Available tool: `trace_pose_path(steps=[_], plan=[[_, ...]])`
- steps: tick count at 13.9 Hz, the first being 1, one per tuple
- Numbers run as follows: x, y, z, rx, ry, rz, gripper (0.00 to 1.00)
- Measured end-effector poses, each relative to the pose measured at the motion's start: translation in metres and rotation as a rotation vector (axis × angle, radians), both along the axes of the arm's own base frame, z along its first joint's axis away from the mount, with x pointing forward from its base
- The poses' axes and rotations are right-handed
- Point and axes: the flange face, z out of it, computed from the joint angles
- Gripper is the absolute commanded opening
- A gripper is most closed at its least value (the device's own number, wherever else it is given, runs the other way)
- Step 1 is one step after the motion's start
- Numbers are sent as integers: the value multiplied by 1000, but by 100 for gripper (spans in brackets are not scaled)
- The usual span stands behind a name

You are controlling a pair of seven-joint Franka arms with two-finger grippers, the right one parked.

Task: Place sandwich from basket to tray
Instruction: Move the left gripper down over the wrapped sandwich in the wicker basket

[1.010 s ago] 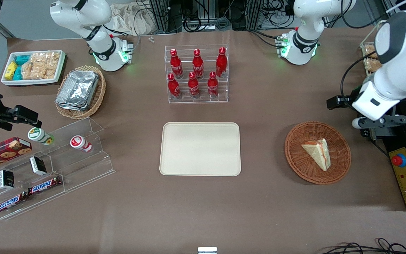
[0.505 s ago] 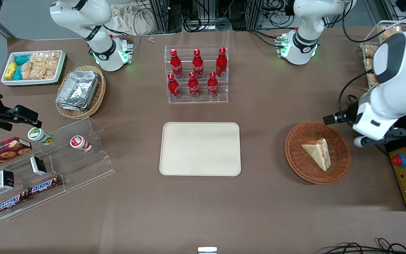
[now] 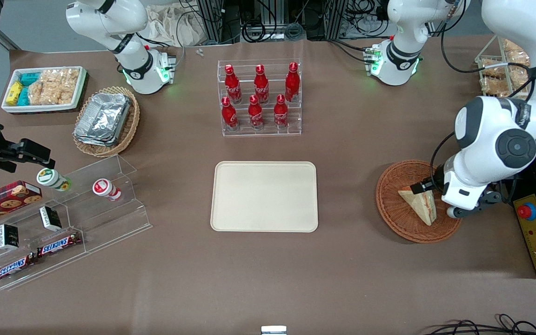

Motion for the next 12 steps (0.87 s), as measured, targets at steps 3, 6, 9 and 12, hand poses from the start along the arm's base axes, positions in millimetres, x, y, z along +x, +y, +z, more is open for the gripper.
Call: trace_pose_path(steps=[3, 6, 9, 12], plan=[[-2, 16, -27, 1, 0, 15, 100], [-7, 27, -45, -5, -3, 31, 100], [-9, 27, -63, -9, 0, 71, 100], [-9, 27, -77, -14, 5, 95, 100]])
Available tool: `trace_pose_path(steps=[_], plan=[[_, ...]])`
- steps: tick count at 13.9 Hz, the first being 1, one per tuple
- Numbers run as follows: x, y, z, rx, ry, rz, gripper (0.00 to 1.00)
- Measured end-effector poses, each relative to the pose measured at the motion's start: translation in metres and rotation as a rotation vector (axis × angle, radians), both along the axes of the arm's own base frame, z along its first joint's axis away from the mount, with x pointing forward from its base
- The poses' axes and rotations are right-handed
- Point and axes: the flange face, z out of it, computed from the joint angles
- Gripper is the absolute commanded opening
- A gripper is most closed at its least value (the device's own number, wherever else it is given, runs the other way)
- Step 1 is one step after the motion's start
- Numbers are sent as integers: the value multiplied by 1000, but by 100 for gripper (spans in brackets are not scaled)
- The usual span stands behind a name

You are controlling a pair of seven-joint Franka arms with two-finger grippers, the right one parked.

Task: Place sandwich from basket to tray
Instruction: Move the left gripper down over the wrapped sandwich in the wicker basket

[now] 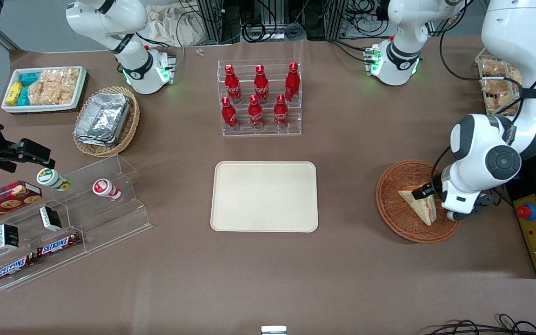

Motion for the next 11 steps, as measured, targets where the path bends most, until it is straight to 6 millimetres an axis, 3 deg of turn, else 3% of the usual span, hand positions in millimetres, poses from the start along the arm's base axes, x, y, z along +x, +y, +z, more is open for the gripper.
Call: trace_pose_path(steps=[7, 8, 9, 11], plan=[[-8, 6, -29, -11, -28, 14, 99], [-8, 7, -33, -12, -29, 17, 88], [-8, 8, -36, -14, -30, 18, 66], [-7, 7, -39, -16, -32, 18, 34]])
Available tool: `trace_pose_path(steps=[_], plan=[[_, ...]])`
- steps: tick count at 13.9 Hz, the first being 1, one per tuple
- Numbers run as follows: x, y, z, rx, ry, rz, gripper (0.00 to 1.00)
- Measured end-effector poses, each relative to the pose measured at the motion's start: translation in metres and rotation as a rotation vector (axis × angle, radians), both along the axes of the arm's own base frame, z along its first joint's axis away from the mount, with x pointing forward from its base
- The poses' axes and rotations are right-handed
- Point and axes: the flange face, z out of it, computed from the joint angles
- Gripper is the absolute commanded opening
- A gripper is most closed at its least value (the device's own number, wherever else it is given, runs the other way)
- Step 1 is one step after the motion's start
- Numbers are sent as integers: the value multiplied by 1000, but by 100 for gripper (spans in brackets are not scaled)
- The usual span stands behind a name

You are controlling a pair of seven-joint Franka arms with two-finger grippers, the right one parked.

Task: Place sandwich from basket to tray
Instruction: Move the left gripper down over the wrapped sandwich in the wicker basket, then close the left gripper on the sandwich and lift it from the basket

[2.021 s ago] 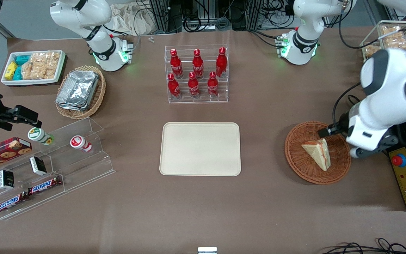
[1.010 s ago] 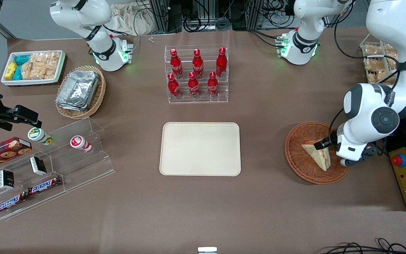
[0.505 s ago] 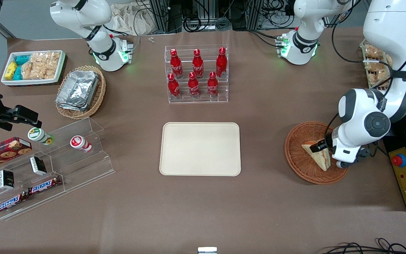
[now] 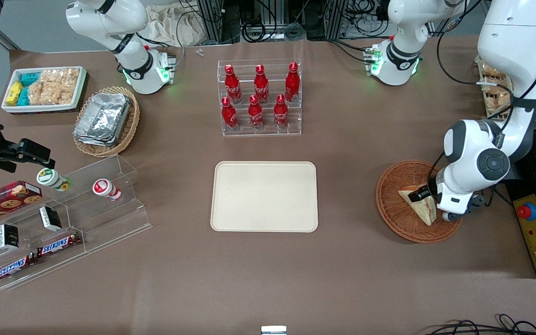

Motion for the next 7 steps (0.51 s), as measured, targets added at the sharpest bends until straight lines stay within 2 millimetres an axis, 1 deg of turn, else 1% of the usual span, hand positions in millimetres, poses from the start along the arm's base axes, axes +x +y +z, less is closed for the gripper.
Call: trace_pose_path(steps=[1, 2, 4, 5, 7], plan=[[0, 0, 0, 0, -2, 2, 28], [1, 0, 1, 0, -6, 10, 24], [4, -1, 4, 1, -15, 28, 6], [5, -2, 6, 1, -19, 31, 3], [9, -3, 13, 3, -19, 33, 1]])
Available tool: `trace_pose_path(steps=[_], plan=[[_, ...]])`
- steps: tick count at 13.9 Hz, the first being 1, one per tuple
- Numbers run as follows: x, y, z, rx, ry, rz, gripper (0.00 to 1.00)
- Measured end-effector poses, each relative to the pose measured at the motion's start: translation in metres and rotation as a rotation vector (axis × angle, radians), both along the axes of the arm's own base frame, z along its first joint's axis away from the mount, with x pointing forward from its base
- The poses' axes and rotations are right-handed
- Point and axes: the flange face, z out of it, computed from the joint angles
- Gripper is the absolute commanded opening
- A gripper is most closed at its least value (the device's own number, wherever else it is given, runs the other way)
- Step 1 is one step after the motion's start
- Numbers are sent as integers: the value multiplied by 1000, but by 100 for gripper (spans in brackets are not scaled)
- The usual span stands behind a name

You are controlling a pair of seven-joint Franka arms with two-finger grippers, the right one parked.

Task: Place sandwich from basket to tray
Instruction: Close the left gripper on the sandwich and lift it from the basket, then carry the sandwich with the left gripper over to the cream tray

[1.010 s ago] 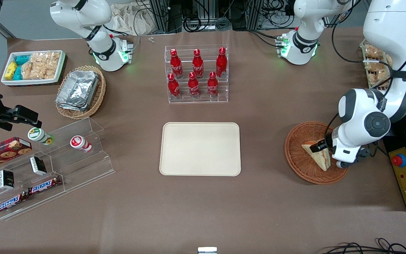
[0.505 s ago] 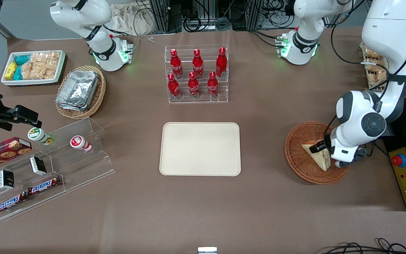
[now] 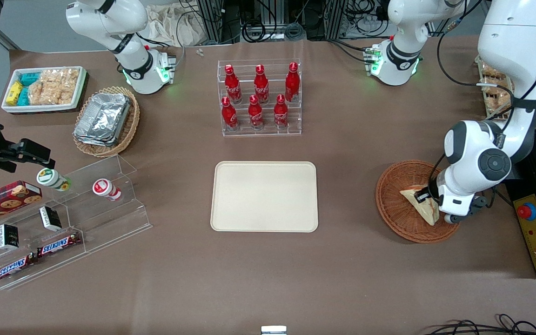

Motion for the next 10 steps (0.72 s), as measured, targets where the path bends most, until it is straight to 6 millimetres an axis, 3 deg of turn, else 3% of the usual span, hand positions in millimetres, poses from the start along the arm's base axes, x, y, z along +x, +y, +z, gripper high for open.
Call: trace_pose_path(steps=[2, 5, 8, 10], plan=[[7, -1, 22, 13, 39, 3, 1], [20, -16, 86, 32, 103, -13, 4], [20, -64, 157, 37, 137, -66, 6], [12, -111, 193, 23, 117, -101, 8]])
